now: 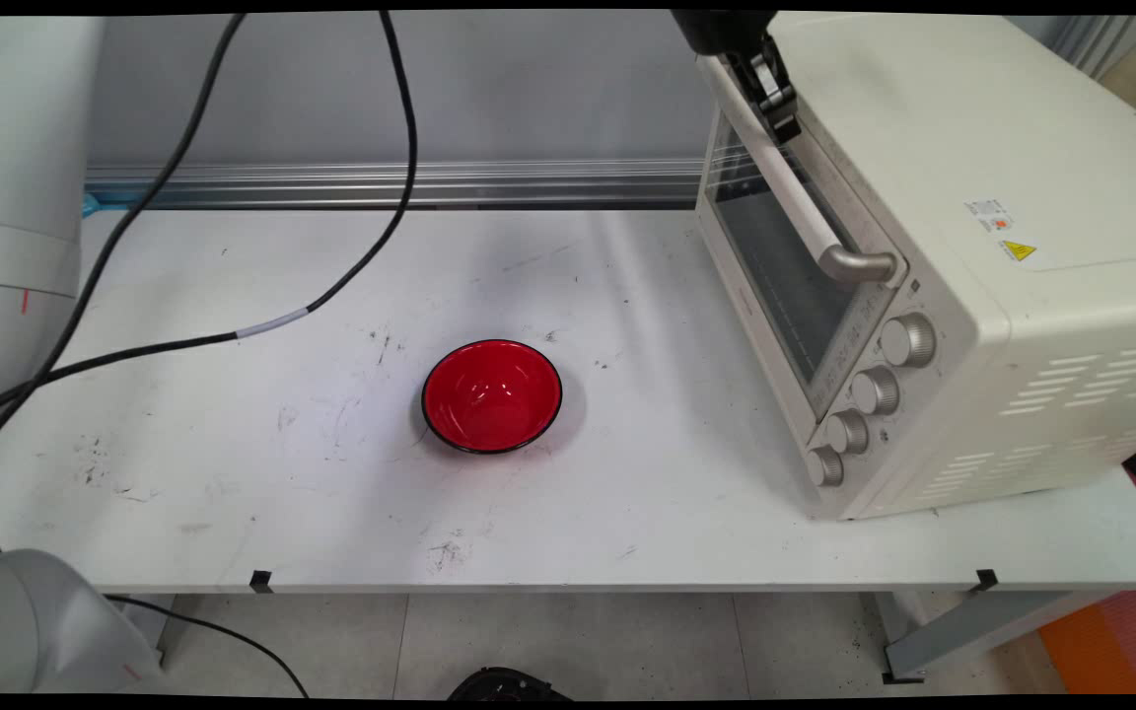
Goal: Open the oven
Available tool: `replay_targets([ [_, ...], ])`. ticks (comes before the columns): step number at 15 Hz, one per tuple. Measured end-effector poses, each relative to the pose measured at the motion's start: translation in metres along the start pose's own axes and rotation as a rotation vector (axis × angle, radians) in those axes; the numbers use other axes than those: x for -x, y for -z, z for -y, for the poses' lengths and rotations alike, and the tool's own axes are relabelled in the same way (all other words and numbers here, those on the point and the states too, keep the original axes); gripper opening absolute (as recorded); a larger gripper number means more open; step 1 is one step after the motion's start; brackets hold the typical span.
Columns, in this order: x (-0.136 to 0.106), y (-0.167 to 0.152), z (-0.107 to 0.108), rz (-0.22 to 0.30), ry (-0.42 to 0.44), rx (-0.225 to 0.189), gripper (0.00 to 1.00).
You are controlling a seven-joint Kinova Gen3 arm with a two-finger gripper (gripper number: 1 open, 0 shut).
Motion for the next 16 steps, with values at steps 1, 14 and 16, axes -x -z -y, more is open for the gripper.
replay_targets([
  [1,0.0,-0.005,0.0,0.005,0.002,-0.001,0.0],
  [14,0.01,-0.031,0.001,0.035,0.032,-0.021,0.0],
  [16,0.013,-0.03,0.001,0.041,0.037,-0.023,0.0],
])
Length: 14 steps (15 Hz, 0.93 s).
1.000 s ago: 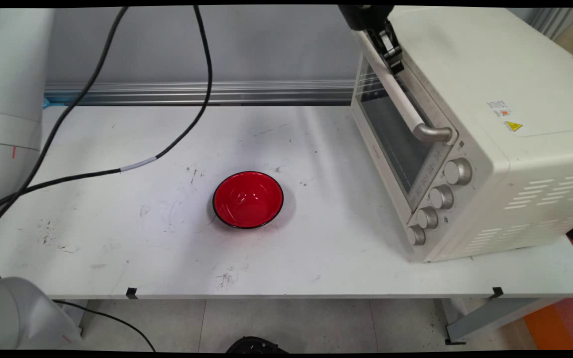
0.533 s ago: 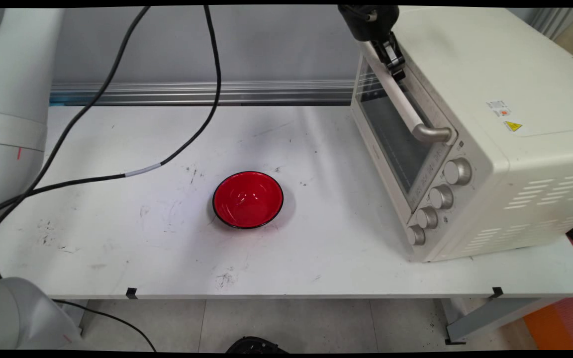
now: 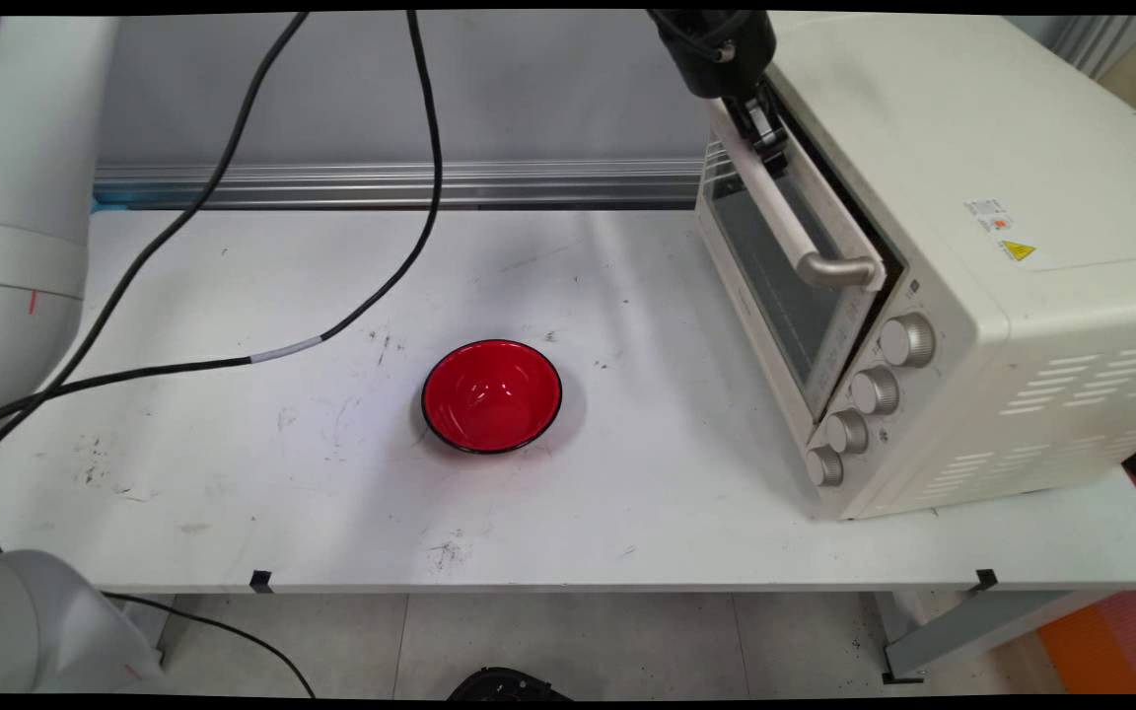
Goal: Open the oven
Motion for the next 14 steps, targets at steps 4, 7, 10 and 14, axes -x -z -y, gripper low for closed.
replay_targets([
  [4,0.014,0.003,-0.002,0.027,0.015,0.005,0.0],
  [7,0.03,0.002,-0.006,0.055,0.016,0.017,0.0],
  [10,0.044,0.0,-0.009,0.078,0.012,0.027,0.0],
  [14,0.062,-0.004,-0.009,0.099,0.007,0.031,0.0],
])
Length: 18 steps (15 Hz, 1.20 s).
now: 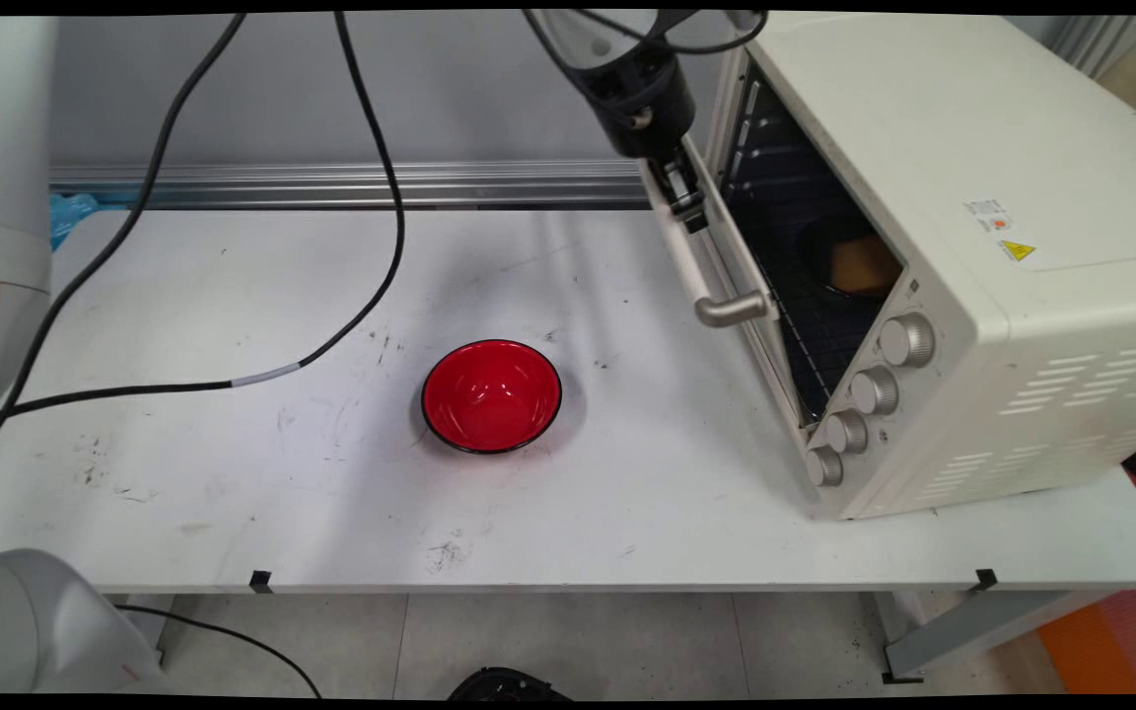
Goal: Open the oven
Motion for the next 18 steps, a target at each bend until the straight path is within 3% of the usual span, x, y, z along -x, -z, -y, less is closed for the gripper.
replay_targets([
  [8,0.032,-0.011,0.001,0.019,0.004,0.011,0.0],
  [18,0.078,-0.028,0.0,-0.001,0.002,0.014,0.0],
])
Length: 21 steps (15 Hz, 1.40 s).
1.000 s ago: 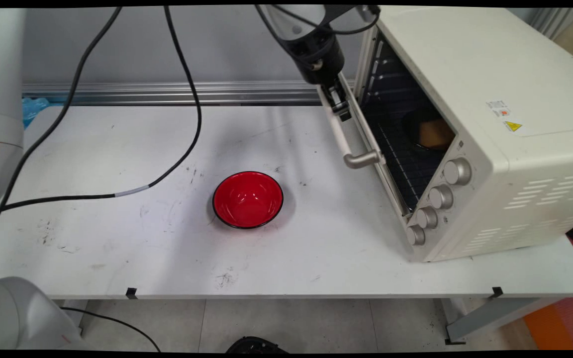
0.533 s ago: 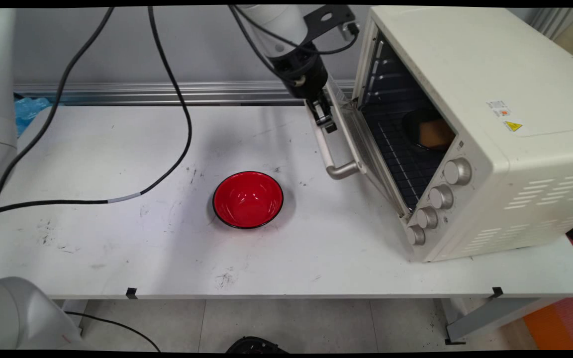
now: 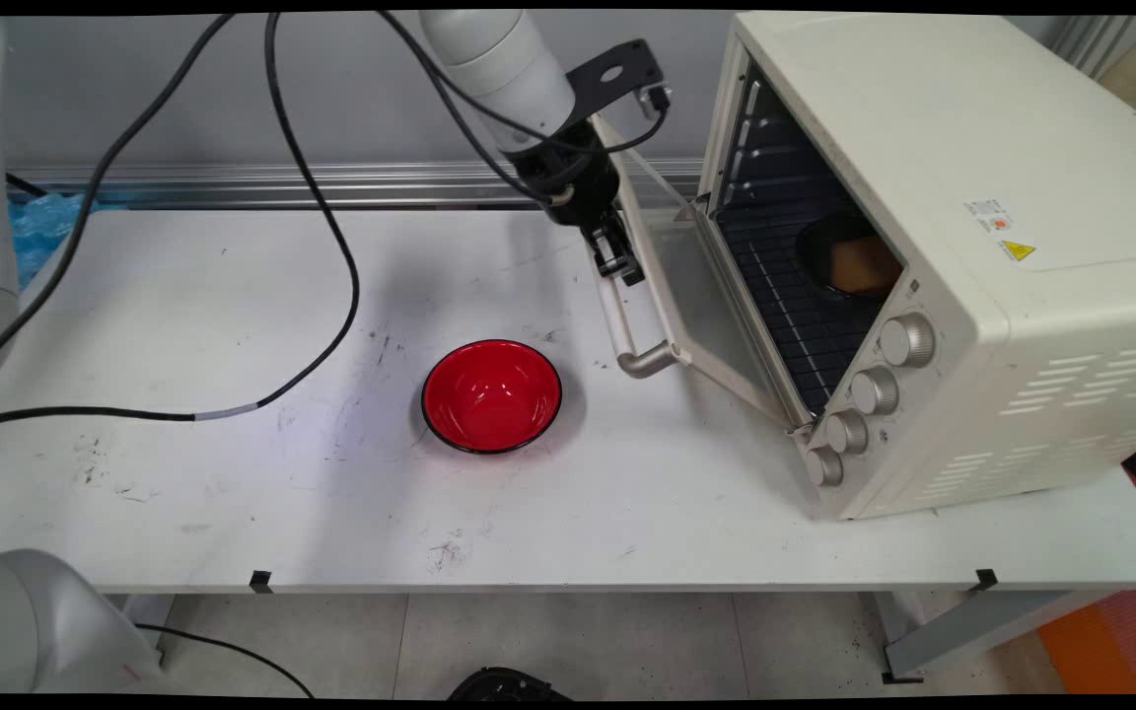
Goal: Open the oven
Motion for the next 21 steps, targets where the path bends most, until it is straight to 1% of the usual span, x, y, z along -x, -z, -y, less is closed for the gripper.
replay_targets([
  [4,0.02,-0.005,-0.004,-0.008,0.001,-0.002,0.0],
  [7,0.034,-0.009,-0.007,-0.028,0.013,-0.006,0.0],
  [14,0.064,-0.023,-0.008,-0.1,0.061,-0.023,0.0],
  [21,0.084,-0.034,-0.008,-0.162,0.101,-0.039,0.0],
])
